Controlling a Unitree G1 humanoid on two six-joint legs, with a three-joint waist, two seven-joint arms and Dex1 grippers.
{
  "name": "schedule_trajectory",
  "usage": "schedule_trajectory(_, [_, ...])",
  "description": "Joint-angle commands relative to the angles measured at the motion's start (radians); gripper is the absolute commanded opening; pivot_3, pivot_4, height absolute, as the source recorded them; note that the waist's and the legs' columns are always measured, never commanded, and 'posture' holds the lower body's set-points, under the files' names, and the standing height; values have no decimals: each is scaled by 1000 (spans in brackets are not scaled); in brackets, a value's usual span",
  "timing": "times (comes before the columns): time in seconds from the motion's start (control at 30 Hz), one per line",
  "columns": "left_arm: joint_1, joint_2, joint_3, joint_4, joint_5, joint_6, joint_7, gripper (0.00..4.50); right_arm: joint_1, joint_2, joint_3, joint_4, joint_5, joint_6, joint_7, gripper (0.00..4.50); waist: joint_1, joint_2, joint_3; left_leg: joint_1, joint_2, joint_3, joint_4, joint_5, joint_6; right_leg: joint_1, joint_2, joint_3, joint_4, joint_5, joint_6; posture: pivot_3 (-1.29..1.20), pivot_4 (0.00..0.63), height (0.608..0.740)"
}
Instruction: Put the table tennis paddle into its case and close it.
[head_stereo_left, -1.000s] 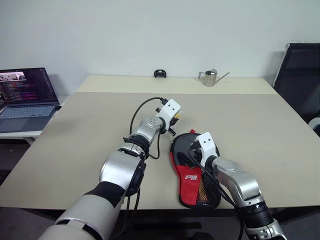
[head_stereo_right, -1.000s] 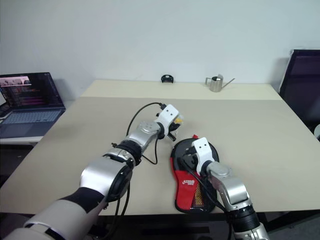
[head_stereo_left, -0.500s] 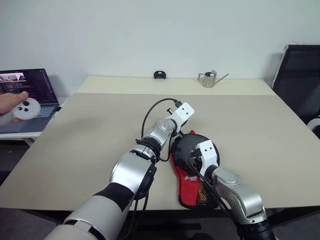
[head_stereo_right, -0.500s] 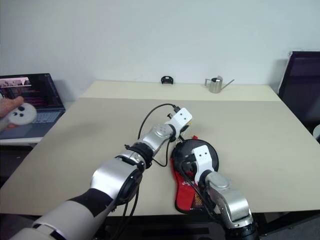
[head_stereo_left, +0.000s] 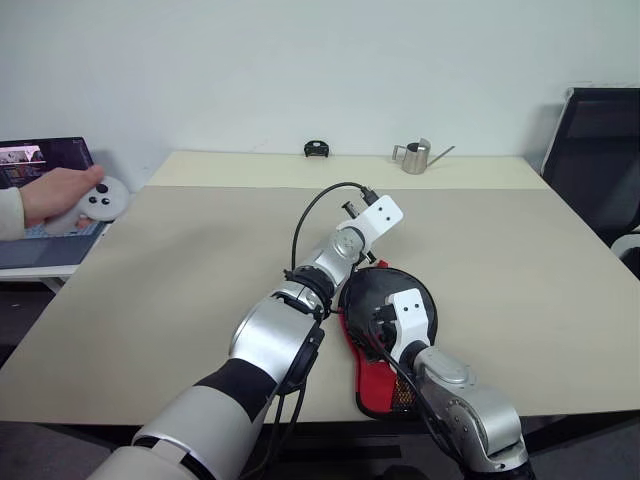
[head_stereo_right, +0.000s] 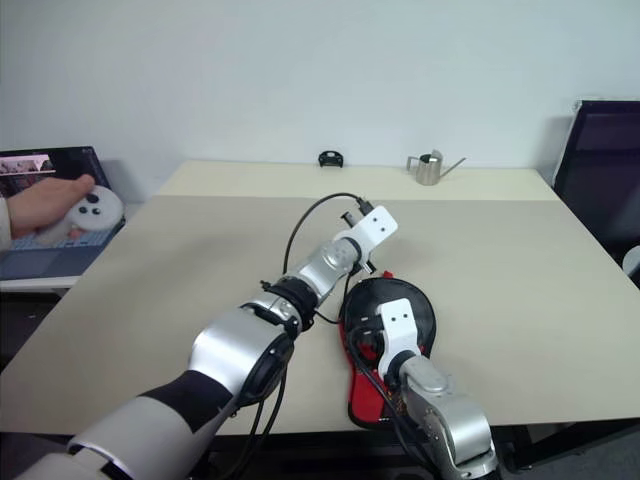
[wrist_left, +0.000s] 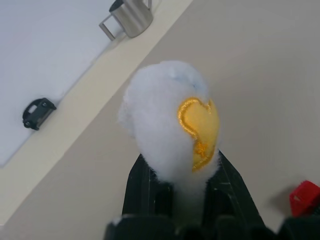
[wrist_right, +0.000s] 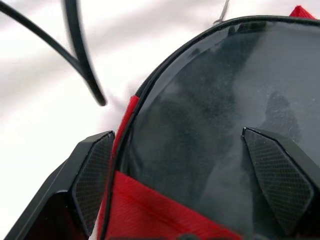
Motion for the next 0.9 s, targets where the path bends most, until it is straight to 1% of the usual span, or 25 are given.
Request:
schedule_trajectory(0.03, [-56, -27, -25, -33, 33, -18, 15, 215, 82, -4, 40, 93, 14, 127, -2, 4500, 1, 0, 0, 0, 0, 0, -1, 0, 0, 0, 0, 0, 0, 0, 0, 0, 150, 740])
schedule_trajectory(0.17, [-4, -71, -37, -29, 38, -5, -88, 215, 88, -3, 36, 90, 13, 123, -9, 4500, 2, 0, 0, 0, -1, 0, -3, 0, 0, 0, 0, 0, -1, 0, 0, 0, 150, 740])
schedule_trajectory(0.3, [42, -93, -63, -26, 57, 10, -149, 215, 91, 16, 37, 79, 12, 123, -28, 4500, -3, 0, -1, 3, -1, 3, -8, 0, 0, 0, 0, 1, -2, -1, 1, 0, 150, 740])
schedule_trajectory(0.43, [62, -112, -62, -28, 51, 21, -192, 215, 94, 28, 41, 73, 11, 125, -39, 4500, -2, 0, -1, 6, 0, 3, -11, 0, 0, 0, 0, 2, -2, -1, 0, 0, 150, 740])
schedule_trajectory(0.5, [64, -113, -46, -30, 34, 38, -210, 960, 95, 31, 44, 73, 11, 123, -44, 4500, -2, -1, -1, 6, 1, 3, -11, 0, 0, 0, 0, 2, -2, -1, 0, 0, 150, 740])
schedule_trajectory(0.57, [65, -111, -35, -30, 22, 50, -228, 1601, 96, 33, 45, 75, 11, 120, -48, 4500, -2, -1, -1, 6, 0, 3, -11, 0, 0, 1, 0, 2, -2, -2, 0, 0, 150, 740])
schedule_trajectory(0.7, [63, -102, -22, -32, 14, 53, -242, 3103, 95, 36, 45, 80, 12, 115, -51, 4500, -2, -1, -1, 7, 0, 3, -11, 0, -1, 2, 0, 2, -3, -2, 1, 0, 150, 740])
schedule_trajectory(0.8, [58, -95, -7, -35, 1, 50, -245, 4195, 87, 34, 40, 92, 14, 110, -48, 4500, -2, -1, -1, 9, 0, 2, -11, 0, -1, 4, 0, 2, -3, -4, 4, 0, 150, 740])
schedule_trajectory(0.83, [53, -84, -2, -37, -3, 40, -239, 4471, 79, 32, 40, 101, 12, 104, -45, 4500, -2, -1, -1, 9, 1, 2, -11, 0, -1, 5, 0, 2, -3, -4, 4, 0, 150, 740])
schedule_trajectory(0.9, [47, -65, 12, -40, -14, 25, -232, 4471, 66, 29, 38, 117, 11, 96, -39, 4500, -2, -1, -1, 10, 1, 2, -11, 0, -1, 5, 0, 2, -4, -4, 4, 0, 150, 740])
